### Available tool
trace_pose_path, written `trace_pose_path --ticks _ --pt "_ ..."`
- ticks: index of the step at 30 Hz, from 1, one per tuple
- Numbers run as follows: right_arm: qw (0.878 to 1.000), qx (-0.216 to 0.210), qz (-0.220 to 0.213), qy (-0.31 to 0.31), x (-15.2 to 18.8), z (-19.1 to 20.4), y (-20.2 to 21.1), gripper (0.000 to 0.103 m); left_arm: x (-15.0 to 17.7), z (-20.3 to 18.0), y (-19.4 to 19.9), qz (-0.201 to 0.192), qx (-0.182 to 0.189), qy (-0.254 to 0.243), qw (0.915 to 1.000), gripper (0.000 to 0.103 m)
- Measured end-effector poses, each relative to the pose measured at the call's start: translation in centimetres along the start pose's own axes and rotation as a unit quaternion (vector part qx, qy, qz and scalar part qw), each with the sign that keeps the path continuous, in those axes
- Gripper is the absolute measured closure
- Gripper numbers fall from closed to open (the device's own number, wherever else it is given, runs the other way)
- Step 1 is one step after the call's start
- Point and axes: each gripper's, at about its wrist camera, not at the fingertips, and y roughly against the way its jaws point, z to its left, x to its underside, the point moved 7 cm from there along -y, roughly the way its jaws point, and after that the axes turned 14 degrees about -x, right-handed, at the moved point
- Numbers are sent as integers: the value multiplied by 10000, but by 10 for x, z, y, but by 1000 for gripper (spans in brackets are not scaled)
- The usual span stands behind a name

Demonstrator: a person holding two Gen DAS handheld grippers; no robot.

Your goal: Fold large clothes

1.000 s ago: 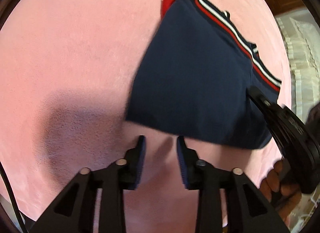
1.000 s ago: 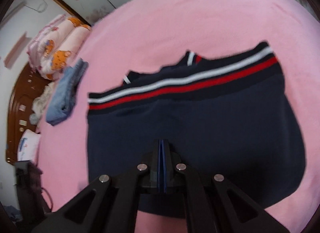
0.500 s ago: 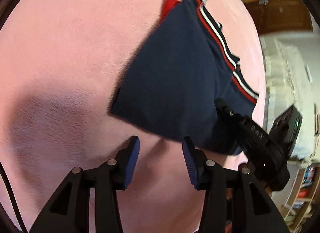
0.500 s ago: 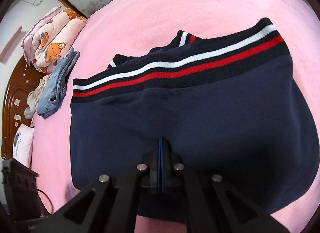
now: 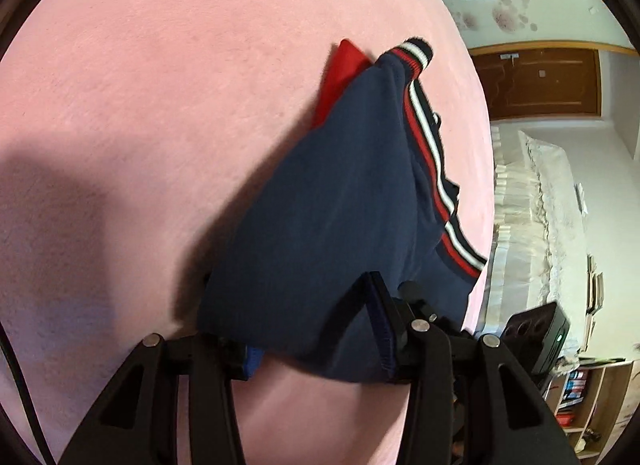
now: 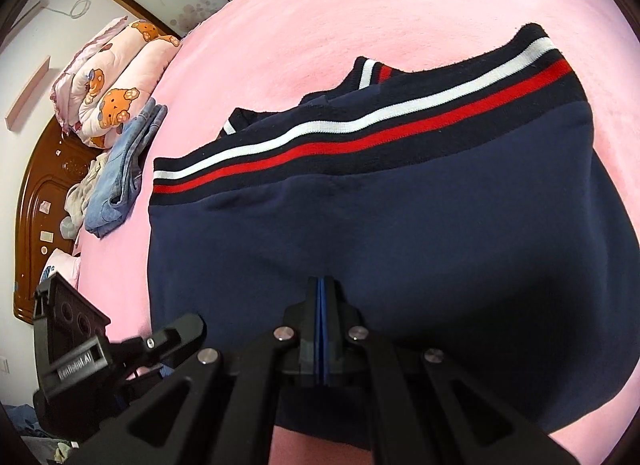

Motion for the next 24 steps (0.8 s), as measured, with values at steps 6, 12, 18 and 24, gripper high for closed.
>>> trace_pose_path --ticks 6,12,18,24 --pt "10000 -37 -21 -39 0 0 0 103 -4 -13 24 -672 -122 -253 9973 83" --pt "9999 -130 32 -23 -1 -1 3 103 5 -42 52 -1010 -175 -781 9917 89" --pt "9995 -296 92 -84 -3 -3 6 103 18 -84 78 -1346 -207 -1527 9788 92" --pt "9986 -460 176 -185 -5 -10 12 103 45 -149 97 -1534 -112 -2470 9567 95"
